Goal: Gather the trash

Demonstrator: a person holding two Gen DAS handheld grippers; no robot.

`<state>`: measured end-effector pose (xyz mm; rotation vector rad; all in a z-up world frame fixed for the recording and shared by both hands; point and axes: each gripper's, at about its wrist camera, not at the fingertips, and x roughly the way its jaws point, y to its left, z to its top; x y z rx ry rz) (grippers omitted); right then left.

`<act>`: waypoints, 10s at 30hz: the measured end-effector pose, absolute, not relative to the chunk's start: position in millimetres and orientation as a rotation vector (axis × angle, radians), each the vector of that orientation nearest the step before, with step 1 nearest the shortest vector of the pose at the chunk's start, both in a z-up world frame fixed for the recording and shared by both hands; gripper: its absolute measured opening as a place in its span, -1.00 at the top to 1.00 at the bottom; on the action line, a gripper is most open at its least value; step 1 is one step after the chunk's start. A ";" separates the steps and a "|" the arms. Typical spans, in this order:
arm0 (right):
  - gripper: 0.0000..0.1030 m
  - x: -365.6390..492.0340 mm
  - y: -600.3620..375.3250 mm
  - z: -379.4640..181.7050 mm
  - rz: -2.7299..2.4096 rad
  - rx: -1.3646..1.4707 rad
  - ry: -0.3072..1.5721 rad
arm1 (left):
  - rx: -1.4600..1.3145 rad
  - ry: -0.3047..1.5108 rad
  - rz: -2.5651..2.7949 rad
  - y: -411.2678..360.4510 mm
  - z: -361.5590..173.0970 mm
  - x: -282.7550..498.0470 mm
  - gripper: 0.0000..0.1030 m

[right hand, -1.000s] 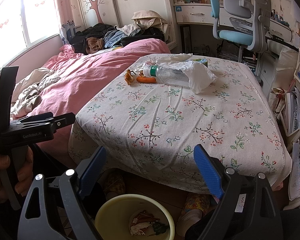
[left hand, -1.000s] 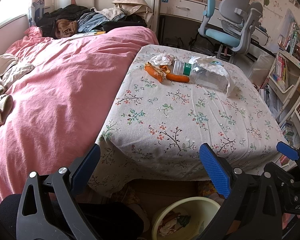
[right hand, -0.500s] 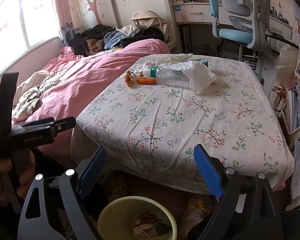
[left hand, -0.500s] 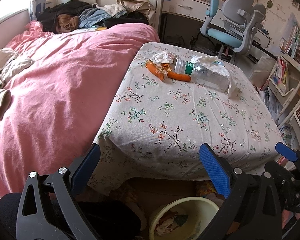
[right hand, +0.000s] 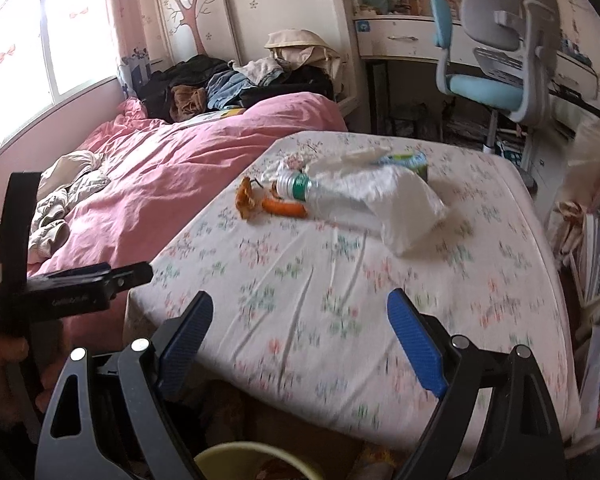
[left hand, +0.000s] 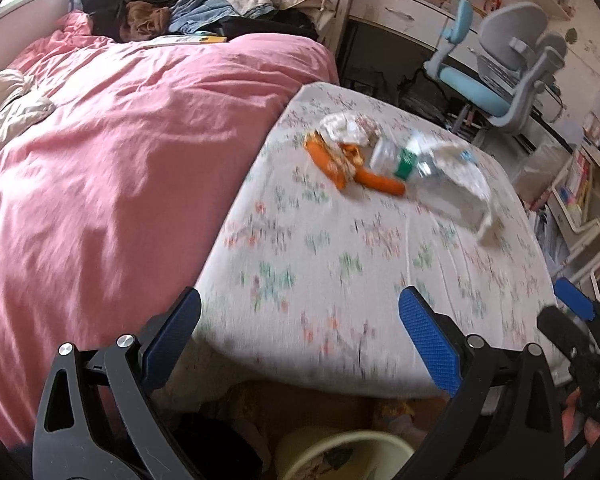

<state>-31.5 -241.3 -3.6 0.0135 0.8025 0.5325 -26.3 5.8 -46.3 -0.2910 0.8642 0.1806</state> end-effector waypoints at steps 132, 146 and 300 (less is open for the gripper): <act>-0.48 -114.8 -262.9 -52.7 0.475 0.253 0.933 | -0.217 1.176 -0.171 -69.5 -102.5 -108.5 -0.34; -0.49 -116.8 -246.0 -51.1 0.461 0.159 0.897 | -0.222 1.143 -0.188 -71.0 -96.2 -108.0 -0.35; -0.56 -112.5 -260.6 -46.7 0.355 0.197 0.864 | -0.243 1.141 -0.139 -61.7 -99.6 -105.2 -0.46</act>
